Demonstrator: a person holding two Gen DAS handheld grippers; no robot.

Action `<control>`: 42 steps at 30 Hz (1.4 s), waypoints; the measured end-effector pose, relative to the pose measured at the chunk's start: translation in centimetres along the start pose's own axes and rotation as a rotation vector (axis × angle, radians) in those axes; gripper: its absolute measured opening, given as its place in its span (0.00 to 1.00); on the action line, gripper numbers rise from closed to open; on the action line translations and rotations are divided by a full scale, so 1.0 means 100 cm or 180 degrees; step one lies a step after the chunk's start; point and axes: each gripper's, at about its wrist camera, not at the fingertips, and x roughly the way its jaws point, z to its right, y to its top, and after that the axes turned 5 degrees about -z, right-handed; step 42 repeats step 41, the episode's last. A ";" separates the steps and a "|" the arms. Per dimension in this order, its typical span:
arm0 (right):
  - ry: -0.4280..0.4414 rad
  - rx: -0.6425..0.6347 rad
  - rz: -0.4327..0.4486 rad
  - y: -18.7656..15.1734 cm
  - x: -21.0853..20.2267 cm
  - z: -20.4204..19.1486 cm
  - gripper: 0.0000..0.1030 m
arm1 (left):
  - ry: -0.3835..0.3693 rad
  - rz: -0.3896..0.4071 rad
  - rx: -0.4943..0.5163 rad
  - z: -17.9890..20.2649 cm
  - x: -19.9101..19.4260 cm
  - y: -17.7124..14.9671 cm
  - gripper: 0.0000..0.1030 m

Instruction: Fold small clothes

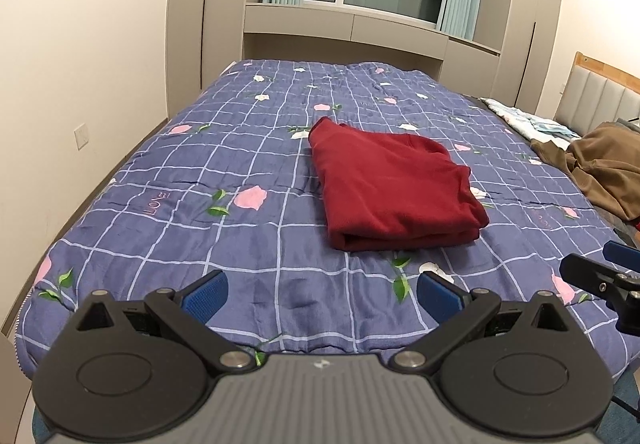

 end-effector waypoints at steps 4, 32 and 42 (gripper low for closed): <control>0.0002 0.0000 -0.0019 -0.001 0.002 0.000 0.99 | 0.0007 -0.0020 -0.0005 -0.001 0.002 0.000 0.99; -0.0006 -0.0001 -0.0180 -0.004 0.018 0.001 0.99 | -0.0024 -0.0201 -0.0060 -0.001 0.015 0.000 0.99; 0.0000 -0.0001 -0.0243 -0.006 0.025 0.001 0.99 | -0.0038 -0.0238 -0.0088 -0.002 0.020 0.001 0.99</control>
